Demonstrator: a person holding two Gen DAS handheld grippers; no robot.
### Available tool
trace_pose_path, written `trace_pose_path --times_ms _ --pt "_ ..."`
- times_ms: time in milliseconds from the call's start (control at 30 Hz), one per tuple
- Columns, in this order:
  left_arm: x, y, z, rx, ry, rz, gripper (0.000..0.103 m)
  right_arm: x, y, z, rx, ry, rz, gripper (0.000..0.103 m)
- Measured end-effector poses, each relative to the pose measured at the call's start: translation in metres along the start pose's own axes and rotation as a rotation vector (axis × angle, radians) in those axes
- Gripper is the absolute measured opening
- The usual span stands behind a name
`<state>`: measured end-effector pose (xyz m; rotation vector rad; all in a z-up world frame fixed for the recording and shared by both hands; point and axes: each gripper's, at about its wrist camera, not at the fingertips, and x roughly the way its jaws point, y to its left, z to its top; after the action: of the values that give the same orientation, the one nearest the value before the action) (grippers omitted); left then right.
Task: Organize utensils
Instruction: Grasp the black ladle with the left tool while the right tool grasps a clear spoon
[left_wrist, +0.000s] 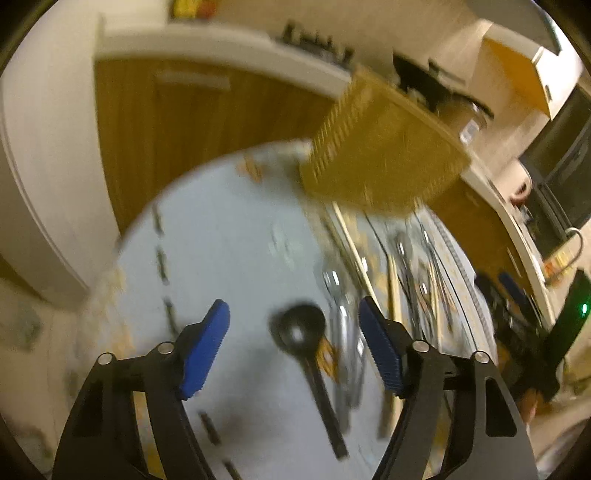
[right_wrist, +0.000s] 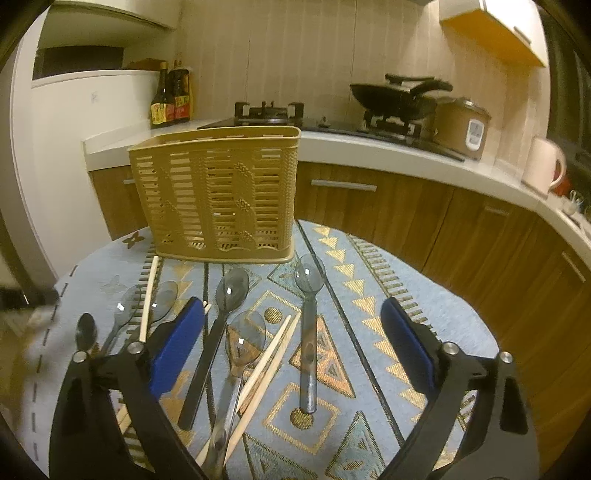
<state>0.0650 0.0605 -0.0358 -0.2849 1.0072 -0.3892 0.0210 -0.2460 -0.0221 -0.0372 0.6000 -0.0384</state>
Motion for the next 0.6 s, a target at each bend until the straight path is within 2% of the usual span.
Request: trace_pose_path --times_ms 100,300,433,467,567,600 --pt "0.013 -0.007 -0.007 0.018 0.073 -0.002 0.063 0.002 -0.006 0.007 0.009 0.039 0.031 0.083" --pt "0.035 -0.018 -0.012 0.066 0.155 0.083 0.048 0.012 -0.017 0.024 0.013 0.127 0.076 0.073" --pt "0.04 -0.026 -0.012 0.115 0.148 0.14 0.042 0.028 -0.032 0.039 0.054 0.208 0.117 0.066" --pt "0.041 -0.026 -0.013 0.122 0.147 0.152 0.038 0.035 -0.036 0.044 0.067 0.238 0.128 0.064" --pt "0.041 -0.029 -0.013 0.14 0.148 0.166 0.029 0.054 -0.045 0.052 0.097 0.318 0.154 0.064" --pt "0.042 -0.029 -0.012 0.142 0.148 0.163 0.029 0.062 -0.047 0.054 0.104 0.347 0.163 0.064"
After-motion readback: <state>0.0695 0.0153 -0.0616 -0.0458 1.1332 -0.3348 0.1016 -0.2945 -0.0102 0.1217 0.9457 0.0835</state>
